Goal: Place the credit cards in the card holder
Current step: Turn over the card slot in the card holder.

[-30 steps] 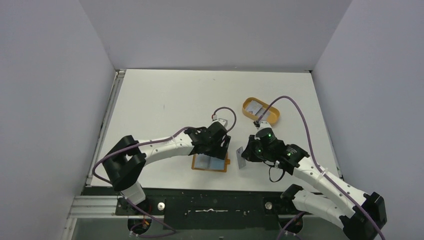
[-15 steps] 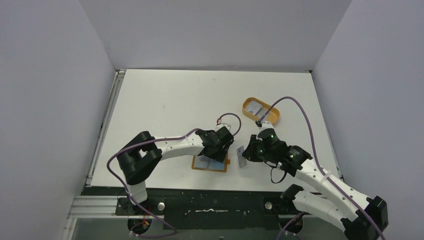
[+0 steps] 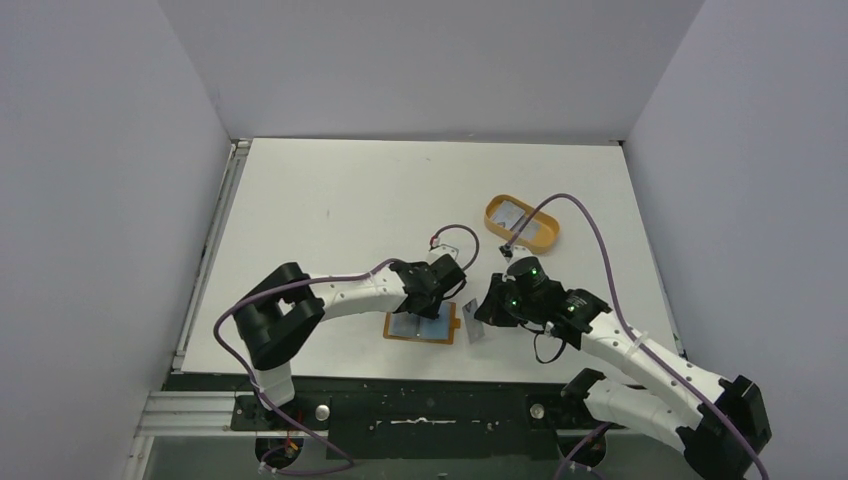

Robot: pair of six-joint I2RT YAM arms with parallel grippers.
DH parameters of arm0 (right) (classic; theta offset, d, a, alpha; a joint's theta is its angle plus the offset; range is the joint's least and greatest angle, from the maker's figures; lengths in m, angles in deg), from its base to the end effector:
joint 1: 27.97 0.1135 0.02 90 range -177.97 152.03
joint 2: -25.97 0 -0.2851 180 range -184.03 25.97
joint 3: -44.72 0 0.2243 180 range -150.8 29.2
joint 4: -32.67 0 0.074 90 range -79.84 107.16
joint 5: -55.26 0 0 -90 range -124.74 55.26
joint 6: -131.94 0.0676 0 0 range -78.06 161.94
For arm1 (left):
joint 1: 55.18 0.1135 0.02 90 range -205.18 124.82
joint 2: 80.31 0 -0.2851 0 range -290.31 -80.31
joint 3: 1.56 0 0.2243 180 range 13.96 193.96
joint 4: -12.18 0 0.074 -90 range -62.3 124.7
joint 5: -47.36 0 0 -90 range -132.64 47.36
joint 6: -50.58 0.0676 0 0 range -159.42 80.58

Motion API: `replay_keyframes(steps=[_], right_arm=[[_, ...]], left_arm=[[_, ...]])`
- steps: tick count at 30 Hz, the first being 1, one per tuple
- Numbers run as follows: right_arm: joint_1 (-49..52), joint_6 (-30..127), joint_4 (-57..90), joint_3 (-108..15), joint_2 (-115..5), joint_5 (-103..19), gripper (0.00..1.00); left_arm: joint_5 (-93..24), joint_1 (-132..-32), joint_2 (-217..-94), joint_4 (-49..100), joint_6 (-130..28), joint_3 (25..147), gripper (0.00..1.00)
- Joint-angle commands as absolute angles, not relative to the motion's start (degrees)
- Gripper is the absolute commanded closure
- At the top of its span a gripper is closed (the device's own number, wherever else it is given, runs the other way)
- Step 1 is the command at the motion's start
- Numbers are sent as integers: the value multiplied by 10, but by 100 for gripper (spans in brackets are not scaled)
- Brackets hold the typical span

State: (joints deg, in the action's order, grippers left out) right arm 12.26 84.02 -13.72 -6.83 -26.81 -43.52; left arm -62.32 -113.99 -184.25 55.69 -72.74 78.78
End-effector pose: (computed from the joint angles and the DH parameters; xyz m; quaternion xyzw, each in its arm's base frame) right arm 0.1206 0.1155 0.2317 -0.0127 0.9300 0.2909 0.2244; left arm 0.1996 -0.2857 0.1736 0.1800 0.9494 -0.0246 0.2563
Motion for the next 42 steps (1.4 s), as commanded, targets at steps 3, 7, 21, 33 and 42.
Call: replay_keyframes(steps=[3,7,21,33,42], right_arm=[[128,865,-33,-63,-318,-506,100],[128,870,-3,-66,-360,-535,100],[109,888,29,-60,-413,-551,100],[101,888,44,-54,-429,-573,100],[101,889,56,-53,-445,-581,100]], left_arm=[[-612,-1136,-1834,558,-753,750,83],[-609,-1132,-1826,549,-762,738,89],[-611,-1127,-1817,547,-769,724,97],[-610,-1122,-1814,546,-770,721,99],[-608,-1121,-1812,547,-772,721,100]])
